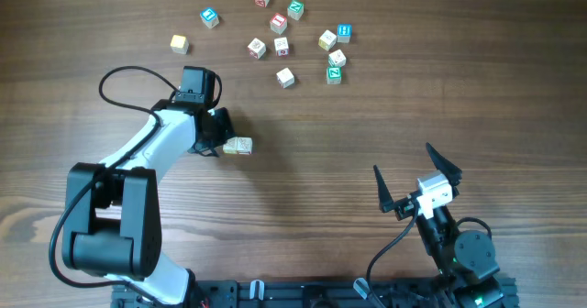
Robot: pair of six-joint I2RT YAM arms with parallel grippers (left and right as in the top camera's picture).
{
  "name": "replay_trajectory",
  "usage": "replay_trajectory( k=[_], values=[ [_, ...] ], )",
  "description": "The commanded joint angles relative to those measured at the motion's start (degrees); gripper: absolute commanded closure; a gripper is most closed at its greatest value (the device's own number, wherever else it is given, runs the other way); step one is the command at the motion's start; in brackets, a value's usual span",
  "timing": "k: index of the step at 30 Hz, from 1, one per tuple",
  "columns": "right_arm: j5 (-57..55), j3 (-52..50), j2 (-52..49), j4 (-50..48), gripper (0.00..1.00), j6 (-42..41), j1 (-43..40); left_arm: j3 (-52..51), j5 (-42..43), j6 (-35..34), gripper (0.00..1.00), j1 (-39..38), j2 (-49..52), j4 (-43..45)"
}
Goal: Form a horizontal line
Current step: 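Lower and nudge the second block against the first block's left side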
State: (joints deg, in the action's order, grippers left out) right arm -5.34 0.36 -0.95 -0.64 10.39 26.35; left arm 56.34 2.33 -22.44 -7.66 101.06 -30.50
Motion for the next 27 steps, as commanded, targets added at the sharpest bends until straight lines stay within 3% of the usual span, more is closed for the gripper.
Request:
replay_trajectory(
  k=[1,8,27],
  values=[
    [0.3,0.0,0.3,-0.2,0.00,0.1,0.0,0.0,3.0,-0.5,0.96,0.0,0.2,-0.1],
    [0.3,0.0,0.3,-0.2,0.00,0.1,0.0,0.0,-0.2,-0.5,0.96,0.0,0.2,-0.3],
    [0.3,0.0,0.3,-0.2,0.00,0.1,0.0,0.0,3.0,-0.6,0.96,0.0,0.2,-6.2]
  ],
)
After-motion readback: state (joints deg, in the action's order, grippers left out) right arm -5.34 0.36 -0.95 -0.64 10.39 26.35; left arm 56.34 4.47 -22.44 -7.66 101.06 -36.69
